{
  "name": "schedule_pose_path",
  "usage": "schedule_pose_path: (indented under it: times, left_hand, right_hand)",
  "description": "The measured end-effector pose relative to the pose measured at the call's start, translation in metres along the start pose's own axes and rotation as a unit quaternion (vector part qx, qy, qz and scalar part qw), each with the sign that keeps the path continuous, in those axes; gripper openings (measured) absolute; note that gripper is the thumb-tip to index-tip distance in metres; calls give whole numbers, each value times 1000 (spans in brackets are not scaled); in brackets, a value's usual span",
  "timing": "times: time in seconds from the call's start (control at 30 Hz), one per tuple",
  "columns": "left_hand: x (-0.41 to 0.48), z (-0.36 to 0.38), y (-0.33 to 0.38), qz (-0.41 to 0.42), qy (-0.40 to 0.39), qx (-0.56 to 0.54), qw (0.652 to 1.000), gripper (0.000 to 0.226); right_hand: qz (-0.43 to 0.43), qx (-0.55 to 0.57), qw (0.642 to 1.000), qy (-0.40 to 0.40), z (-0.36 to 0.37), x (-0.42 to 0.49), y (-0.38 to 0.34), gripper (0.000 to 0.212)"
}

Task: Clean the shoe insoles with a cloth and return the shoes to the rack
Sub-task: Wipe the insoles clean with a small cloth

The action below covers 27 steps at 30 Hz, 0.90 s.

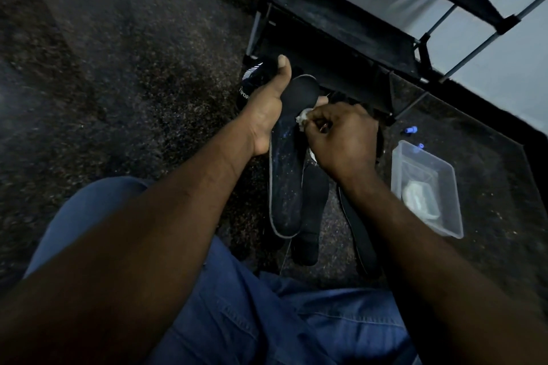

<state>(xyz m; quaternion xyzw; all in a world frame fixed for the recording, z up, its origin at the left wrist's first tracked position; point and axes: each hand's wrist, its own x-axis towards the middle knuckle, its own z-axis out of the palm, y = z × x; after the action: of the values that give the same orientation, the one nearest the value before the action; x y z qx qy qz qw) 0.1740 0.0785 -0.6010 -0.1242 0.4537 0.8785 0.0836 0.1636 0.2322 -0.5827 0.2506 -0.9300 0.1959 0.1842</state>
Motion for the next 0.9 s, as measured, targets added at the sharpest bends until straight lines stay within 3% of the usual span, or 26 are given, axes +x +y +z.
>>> schedule_pose_path:
  times: [0.3,0.5,0.6,0.77,0.9]
  left_hand:
    - [-5,9,-6,-13,1,-4,1000,104]
    - [-7,11,-4,11,52,73,996,89]
    - [-7,7,-1,9,28,48,998,98]
    - [-7,8,1,16,60,45,997,94]
    - [-13,20,-6,9,68,69,995,76]
  right_hand:
    - [64,15,995,77,-9,25,-2,24]
    - [41,123,991,36,6,16,-18,17]
    - [33,164,986,13,11,-1,-24,11]
    - [6,129,991,25,10,-7,-25,13]
    - [70,94,991,67,5,21,-14,23]
